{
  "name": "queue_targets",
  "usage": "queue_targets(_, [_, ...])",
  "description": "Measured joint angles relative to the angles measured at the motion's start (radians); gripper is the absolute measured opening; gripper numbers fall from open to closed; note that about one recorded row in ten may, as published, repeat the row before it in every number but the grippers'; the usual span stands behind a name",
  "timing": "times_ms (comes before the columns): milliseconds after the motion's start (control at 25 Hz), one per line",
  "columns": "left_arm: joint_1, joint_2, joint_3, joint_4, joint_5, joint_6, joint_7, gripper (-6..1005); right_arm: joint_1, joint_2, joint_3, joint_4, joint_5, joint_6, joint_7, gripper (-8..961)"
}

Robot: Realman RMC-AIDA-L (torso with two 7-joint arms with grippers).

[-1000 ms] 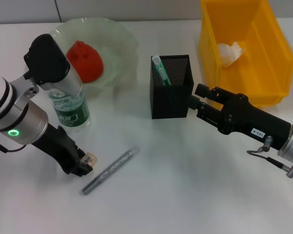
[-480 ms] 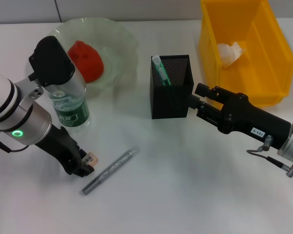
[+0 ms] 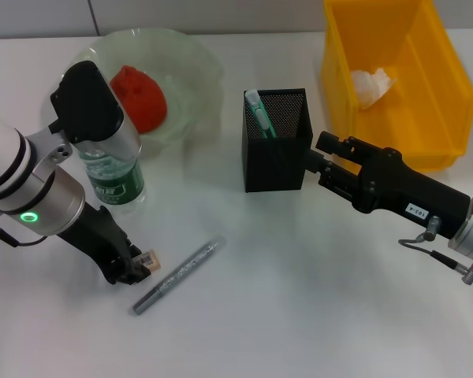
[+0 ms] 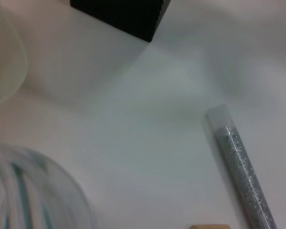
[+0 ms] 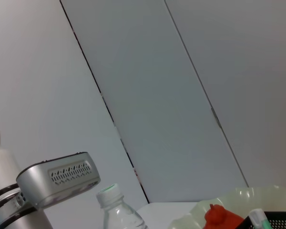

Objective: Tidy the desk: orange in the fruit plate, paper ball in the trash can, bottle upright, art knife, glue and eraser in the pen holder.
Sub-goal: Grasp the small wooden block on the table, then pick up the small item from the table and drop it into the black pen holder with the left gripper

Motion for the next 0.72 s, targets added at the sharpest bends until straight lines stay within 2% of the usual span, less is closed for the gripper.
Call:
queue_targets(80, [0.0, 0.0, 0.0, -0.001, 0.001, -0.001, 0.001, 354, 0.001, 0.0, 0.0, 0.0, 0.0, 0.0, 0.0, 509])
queue_targets(200, [0.0, 0.0, 0.0, -0.002, 0.006, -0.003, 0.001, 293, 0.001, 0.0, 0.001, 0.0, 0.0, 0.0, 0.0, 508])
queue_targets(720, [0.0, 0.0, 0.002, -0.002, 0.02, -0.024, 0.003, 289, 0.004, 0.0, 0.002, 0.001, 0.0, 0.0, 0.0, 509])
